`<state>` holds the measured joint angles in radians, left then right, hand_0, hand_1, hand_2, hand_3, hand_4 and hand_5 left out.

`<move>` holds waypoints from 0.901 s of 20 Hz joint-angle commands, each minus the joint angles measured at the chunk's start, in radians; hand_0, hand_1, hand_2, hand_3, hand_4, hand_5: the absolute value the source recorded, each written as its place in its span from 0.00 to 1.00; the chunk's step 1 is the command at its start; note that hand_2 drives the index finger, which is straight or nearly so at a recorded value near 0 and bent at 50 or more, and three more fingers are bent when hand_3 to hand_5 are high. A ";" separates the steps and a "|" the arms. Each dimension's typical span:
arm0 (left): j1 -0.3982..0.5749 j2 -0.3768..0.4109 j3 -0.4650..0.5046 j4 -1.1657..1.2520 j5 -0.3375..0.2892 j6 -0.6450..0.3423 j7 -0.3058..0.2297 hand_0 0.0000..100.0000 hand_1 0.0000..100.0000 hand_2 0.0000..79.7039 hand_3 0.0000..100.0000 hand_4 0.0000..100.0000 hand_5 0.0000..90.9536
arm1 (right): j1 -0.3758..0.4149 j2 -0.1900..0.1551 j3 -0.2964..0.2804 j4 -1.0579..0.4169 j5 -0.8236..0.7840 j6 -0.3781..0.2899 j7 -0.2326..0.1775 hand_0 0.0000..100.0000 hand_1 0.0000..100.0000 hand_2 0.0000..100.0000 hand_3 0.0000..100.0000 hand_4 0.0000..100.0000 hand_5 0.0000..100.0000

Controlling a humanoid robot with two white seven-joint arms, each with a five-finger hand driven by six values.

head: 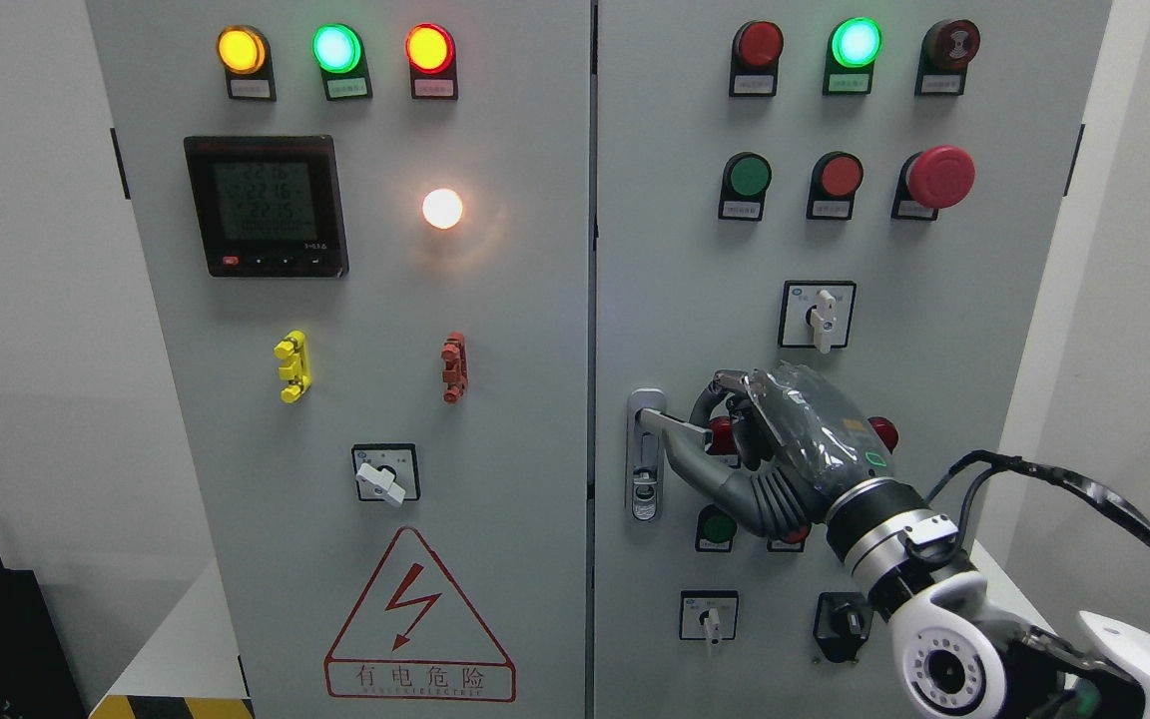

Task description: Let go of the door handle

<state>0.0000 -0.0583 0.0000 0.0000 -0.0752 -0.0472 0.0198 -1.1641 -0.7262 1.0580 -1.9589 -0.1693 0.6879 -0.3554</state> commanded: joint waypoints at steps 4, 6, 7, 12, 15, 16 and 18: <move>-0.003 0.000 0.002 0.009 0.000 0.000 0.000 0.12 0.39 0.00 0.00 0.00 0.00 | 0.003 0.001 -0.001 0.000 -0.001 0.001 0.000 0.43 0.32 0.52 1.00 1.00 1.00; -0.003 0.000 0.002 0.009 0.000 0.000 0.000 0.12 0.39 0.00 0.00 0.00 0.00 | 0.003 0.001 -0.001 0.000 -0.001 0.001 0.000 0.43 0.32 0.52 1.00 1.00 1.00; -0.002 0.000 0.002 0.009 0.000 0.000 0.000 0.12 0.39 0.00 0.00 0.00 0.00 | 0.003 0.001 -0.001 0.000 -0.001 0.001 0.000 0.43 0.32 0.52 1.00 1.00 1.00; -0.002 0.000 0.002 0.009 0.000 0.000 0.000 0.12 0.39 0.00 0.00 0.00 0.00 | 0.003 0.001 -0.001 0.000 -0.001 0.001 0.000 0.44 0.32 0.53 1.00 1.00 1.00; -0.003 0.000 0.002 0.009 0.000 0.000 0.000 0.12 0.39 0.00 0.00 0.00 0.00 | 0.006 0.001 -0.001 0.000 -0.001 0.001 0.000 0.44 0.32 0.53 1.00 1.00 1.00; -0.003 0.000 0.002 0.009 0.000 0.000 0.000 0.12 0.39 0.00 0.00 0.00 0.00 | 0.006 0.001 -0.001 0.000 -0.001 0.001 0.000 0.44 0.32 0.53 1.00 1.00 1.00; -0.003 0.000 0.002 0.009 0.000 0.000 0.000 0.12 0.39 0.00 0.00 0.00 0.00 | 0.011 0.001 -0.001 0.000 -0.001 0.001 0.000 0.44 0.32 0.53 1.00 1.00 1.00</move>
<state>0.0000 -0.0583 0.0000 0.0000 -0.0751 -0.0472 0.0198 -1.1589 -0.7256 1.0571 -1.9589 -0.1703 0.6879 -0.3554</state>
